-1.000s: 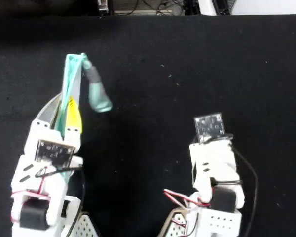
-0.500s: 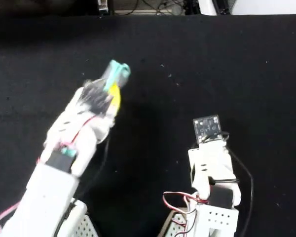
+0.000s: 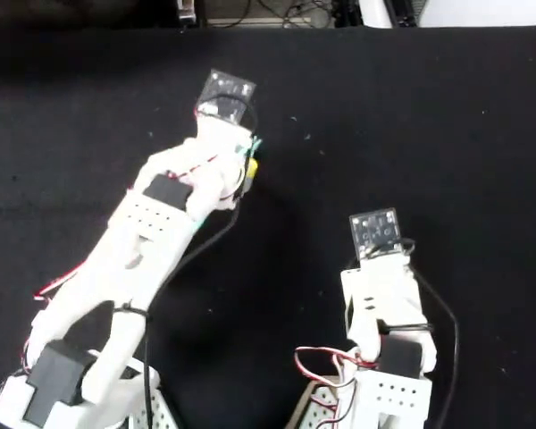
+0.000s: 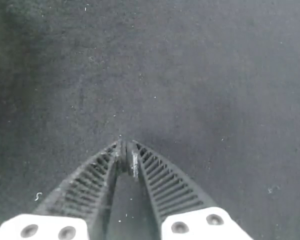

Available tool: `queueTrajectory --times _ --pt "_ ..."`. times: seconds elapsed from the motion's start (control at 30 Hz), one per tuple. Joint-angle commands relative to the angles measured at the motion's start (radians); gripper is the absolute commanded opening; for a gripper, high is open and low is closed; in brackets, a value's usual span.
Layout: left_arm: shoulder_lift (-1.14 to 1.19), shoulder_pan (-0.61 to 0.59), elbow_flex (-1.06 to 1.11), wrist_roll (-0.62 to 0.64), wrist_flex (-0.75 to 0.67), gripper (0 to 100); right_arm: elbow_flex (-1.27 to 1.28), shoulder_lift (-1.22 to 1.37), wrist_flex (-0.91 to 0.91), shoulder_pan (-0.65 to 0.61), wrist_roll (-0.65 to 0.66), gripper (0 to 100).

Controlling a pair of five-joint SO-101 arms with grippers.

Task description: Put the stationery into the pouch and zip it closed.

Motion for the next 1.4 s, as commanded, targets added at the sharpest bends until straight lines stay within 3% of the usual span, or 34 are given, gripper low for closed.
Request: queueTrajectory --times 0.0,0.13,0.3,0.57,0.93,1.07,1.2,1.37 --pt "-0.130 0.047 -0.183 0.009 0.149 15 0.001 -0.050 0.003 0.011 -0.011 1.5" --pt "-0.219 0.065 -0.240 -0.095 0.262 15 0.001 -0.050 0.003 0.011 -0.011 1.5" --pt "-0.304 0.061 -0.240 -0.107 0.318 18 0.001 -0.050 0.003 0.011 -0.011 1.5" --pt "-0.239 -0.081 -0.133 -0.109 0.146 19 0.001 -0.050 0.003 0.011 -0.011 1.5" --pt "-0.218 -0.097 -0.125 -0.109 0.049 19 0.001 -0.050 0.003 0.011 -0.011 1.5" --pt "-0.261 -0.101 -0.124 -0.129 0.138 15 0.001 -0.050 0.003 0.011 -0.011 1.5" --pt "-0.373 -0.099 -0.068 -0.190 0.315 2 0.001 -0.050 0.003 0.011 -0.011 1.7" --pt "-0.572 -0.099 0.165 -0.192 0.404 4 0.001 -0.050 0.003 0.011 -0.003 1.8"
